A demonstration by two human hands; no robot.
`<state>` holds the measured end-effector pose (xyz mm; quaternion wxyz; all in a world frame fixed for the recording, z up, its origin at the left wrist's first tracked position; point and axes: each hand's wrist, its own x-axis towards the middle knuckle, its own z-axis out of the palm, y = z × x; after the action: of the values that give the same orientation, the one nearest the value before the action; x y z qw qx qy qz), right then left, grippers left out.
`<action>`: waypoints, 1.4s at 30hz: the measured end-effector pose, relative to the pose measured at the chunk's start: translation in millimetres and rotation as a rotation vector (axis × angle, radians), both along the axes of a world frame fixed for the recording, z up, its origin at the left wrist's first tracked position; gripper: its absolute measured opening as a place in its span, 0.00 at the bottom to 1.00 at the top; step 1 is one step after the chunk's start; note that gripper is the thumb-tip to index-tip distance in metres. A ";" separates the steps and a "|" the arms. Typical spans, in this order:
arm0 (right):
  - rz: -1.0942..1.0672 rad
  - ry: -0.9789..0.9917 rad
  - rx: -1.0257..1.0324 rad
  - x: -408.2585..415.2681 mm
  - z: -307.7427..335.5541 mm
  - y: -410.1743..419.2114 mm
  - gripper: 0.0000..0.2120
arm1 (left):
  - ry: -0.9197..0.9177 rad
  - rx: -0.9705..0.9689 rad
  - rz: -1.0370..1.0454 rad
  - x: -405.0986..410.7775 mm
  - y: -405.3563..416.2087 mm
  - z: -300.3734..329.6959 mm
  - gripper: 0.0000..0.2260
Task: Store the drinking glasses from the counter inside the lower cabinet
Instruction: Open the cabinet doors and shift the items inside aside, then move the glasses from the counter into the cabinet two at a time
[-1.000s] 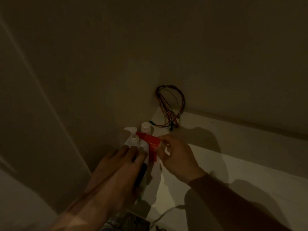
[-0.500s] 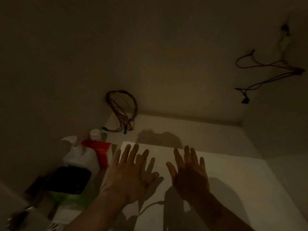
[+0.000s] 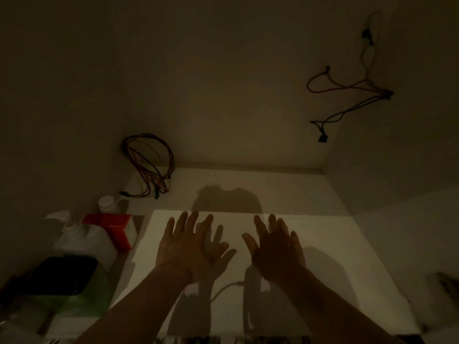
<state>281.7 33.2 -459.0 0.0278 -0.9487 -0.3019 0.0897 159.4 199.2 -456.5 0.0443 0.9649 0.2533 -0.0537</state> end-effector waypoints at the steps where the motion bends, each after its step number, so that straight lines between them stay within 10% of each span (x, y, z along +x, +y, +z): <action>1: 0.004 0.022 -0.031 -3.0 7.8 -3.0 0.33 | 0.037 -0.012 0.003 -3.6 -3.9 5.0 0.39; 18: -0.027 0.254 -0.155 -126.4 325.3 -88.5 0.30 | 0.285 -0.220 -0.022 -106.2 -99.3 294.3 0.37; 42: -0.036 0.154 0.104 -243.1 844.7 -261.4 0.30 | -0.015 -0.137 -0.018 -232.4 -254.4 828.6 0.34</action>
<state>38.6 -228.1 385.7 0.1017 -0.9416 -0.2858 0.1462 -73.0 -55.3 372.1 0.1116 0.9622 0.2401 -0.0640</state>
